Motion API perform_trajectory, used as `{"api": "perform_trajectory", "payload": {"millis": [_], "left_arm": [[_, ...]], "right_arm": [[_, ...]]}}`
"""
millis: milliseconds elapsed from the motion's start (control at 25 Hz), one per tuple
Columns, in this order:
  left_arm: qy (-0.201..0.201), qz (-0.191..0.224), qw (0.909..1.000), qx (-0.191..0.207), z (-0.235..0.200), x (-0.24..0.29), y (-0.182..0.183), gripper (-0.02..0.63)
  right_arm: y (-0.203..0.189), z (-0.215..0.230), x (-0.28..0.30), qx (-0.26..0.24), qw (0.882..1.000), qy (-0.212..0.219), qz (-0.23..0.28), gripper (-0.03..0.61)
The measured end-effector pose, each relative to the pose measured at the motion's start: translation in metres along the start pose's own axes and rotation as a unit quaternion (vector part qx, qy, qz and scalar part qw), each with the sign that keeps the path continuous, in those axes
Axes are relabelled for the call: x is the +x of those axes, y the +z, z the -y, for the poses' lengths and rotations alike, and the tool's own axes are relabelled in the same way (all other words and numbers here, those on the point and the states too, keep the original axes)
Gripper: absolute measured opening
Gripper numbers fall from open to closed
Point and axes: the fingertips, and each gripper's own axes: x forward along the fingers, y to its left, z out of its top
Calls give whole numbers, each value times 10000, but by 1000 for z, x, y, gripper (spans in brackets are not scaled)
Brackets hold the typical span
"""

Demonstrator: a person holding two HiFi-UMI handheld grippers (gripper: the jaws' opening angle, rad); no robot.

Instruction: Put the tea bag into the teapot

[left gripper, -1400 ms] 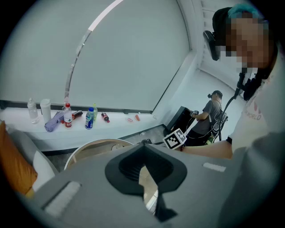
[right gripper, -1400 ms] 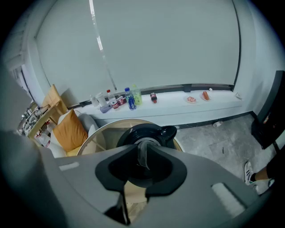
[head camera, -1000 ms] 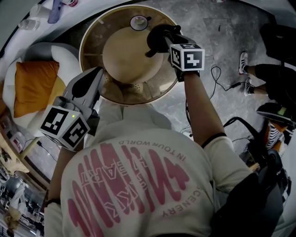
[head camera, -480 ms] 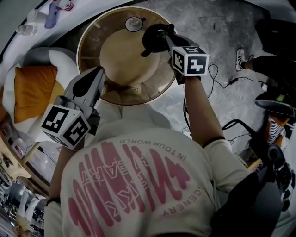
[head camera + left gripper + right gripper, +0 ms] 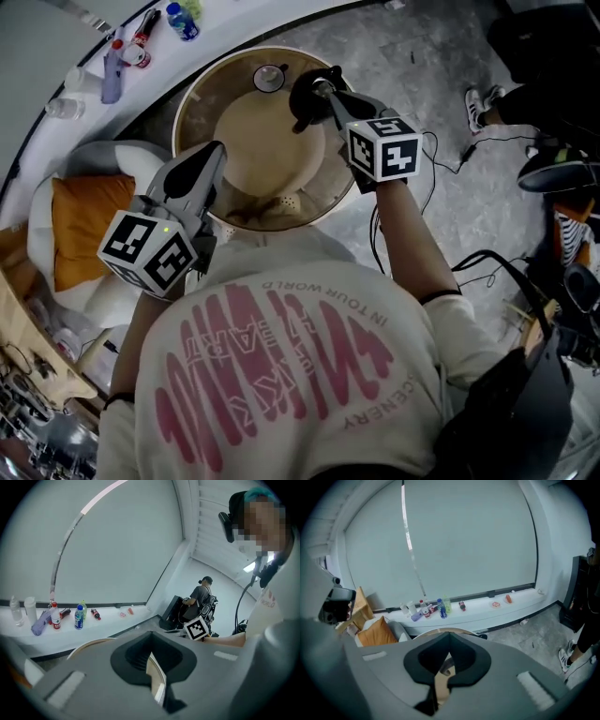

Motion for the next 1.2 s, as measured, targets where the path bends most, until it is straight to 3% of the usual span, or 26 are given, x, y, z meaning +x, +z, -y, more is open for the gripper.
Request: {"api": "perform_trajectory", "payload": {"millis": [440,720,1000,1080,1200], "left_arm": [[-406,-25,9991,127,-8,-71,-5,14],[-744,-157,9966,316,-9,-99,-11,14],[-1161,-206,9919,467,0,-121,-16,14],[-1246,-220,9907,506,1,-127,-17,14],[-1361,-218,9889,554,1,-135,-18,14]], "right_arm": [[16,-73,-84,819,9906,234,1066,6],[15,-120,-129,1351,9711,465,1914,3],[26,-177,-167,1771,9417,962,2694,5],[29,-190,-173,1669,9416,990,2753,5],[28,-209,-177,1338,9503,884,2670,5]]}}
